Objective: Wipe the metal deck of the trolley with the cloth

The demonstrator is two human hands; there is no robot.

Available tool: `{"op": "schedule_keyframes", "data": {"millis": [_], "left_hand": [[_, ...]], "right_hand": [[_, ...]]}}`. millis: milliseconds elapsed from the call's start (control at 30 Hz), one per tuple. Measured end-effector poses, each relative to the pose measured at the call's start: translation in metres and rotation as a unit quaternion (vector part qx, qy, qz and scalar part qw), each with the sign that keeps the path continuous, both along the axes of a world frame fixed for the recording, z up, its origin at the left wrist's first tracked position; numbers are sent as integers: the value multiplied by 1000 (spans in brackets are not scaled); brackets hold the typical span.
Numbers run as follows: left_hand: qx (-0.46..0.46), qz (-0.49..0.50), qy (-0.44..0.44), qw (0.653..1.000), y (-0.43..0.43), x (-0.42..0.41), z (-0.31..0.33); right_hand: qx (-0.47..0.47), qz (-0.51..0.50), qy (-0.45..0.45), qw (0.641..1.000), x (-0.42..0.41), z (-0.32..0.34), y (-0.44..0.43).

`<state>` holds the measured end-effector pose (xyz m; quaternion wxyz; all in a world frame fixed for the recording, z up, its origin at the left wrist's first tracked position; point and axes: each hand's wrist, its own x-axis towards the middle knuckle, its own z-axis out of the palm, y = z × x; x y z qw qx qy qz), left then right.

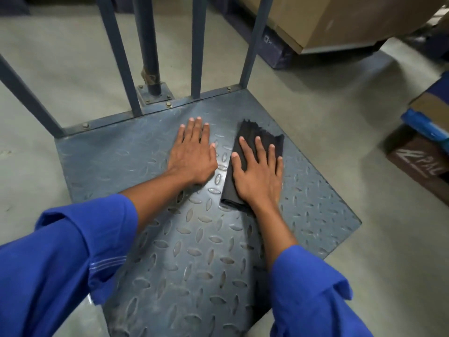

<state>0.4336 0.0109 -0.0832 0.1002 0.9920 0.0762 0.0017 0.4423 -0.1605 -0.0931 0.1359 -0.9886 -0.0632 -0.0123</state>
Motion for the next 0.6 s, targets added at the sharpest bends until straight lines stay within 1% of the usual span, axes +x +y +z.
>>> {"op": "schedule_keyframes", "data": {"millis": [67,167,333,600], "left_hand": [[-3,5,-2,1000,-1,-2,-1],[-1,8,-5,1000,-3,0,-4],[4,5,-3,1000,-4,15,-6],[3,-12,-22,1000,-14,79,-8]], "right_hand": [[2,-40,1,999,-20,-2,1],[3,-44,7,999,-15,-1,4],[1,11,26,1000,58,3,7],[-10,-28,6,1000,165,2,42]]}}
